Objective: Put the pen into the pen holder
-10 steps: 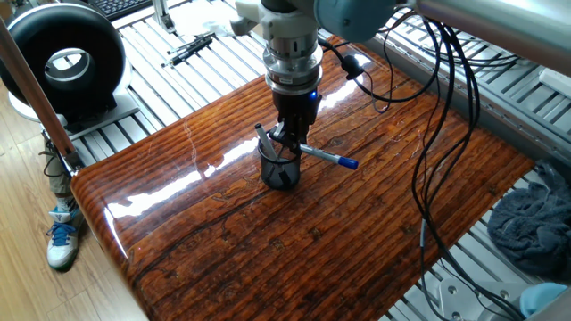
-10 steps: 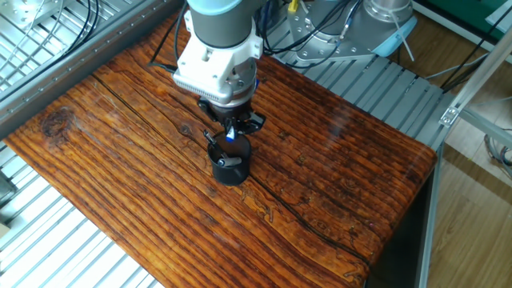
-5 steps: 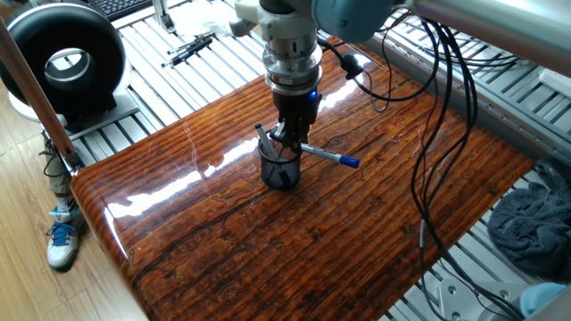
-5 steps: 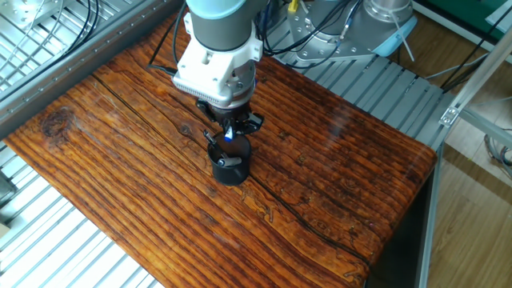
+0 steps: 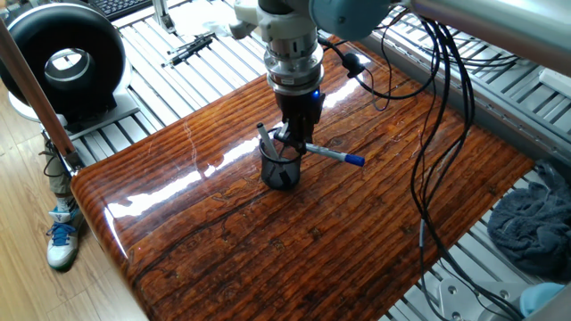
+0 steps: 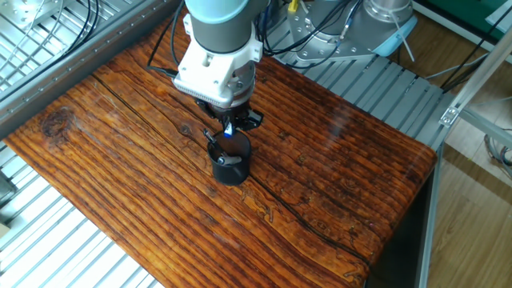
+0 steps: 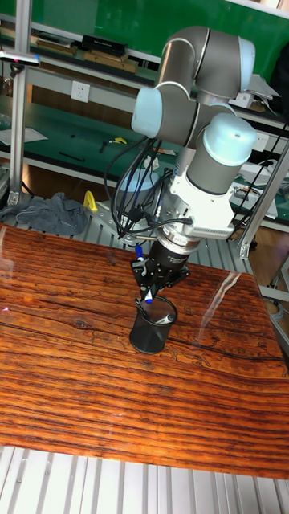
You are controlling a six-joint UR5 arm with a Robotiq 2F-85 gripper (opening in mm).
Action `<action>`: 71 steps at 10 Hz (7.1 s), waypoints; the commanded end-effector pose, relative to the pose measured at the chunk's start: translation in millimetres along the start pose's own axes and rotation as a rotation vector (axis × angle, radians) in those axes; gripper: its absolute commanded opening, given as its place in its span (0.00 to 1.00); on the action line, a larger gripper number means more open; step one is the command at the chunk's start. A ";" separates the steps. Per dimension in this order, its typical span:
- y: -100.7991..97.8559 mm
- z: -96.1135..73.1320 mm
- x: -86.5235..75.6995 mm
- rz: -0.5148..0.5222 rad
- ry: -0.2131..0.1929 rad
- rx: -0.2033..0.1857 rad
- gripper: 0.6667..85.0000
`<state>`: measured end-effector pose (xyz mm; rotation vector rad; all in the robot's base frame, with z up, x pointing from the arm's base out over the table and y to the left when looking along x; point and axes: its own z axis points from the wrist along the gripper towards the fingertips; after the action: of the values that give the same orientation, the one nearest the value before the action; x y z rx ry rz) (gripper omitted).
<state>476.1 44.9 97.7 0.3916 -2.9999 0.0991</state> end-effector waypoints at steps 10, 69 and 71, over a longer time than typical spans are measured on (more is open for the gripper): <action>16.9 -23.0 16.3 0.027 0.148 -0.024 0.01; 3.7 -69.2 -91.1 -0.016 -0.095 -0.052 0.25; -4.8 -70.3 -95.1 -0.026 -0.105 -0.017 0.01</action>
<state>567.4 73.5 149.5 0.4420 -3.0741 0.0303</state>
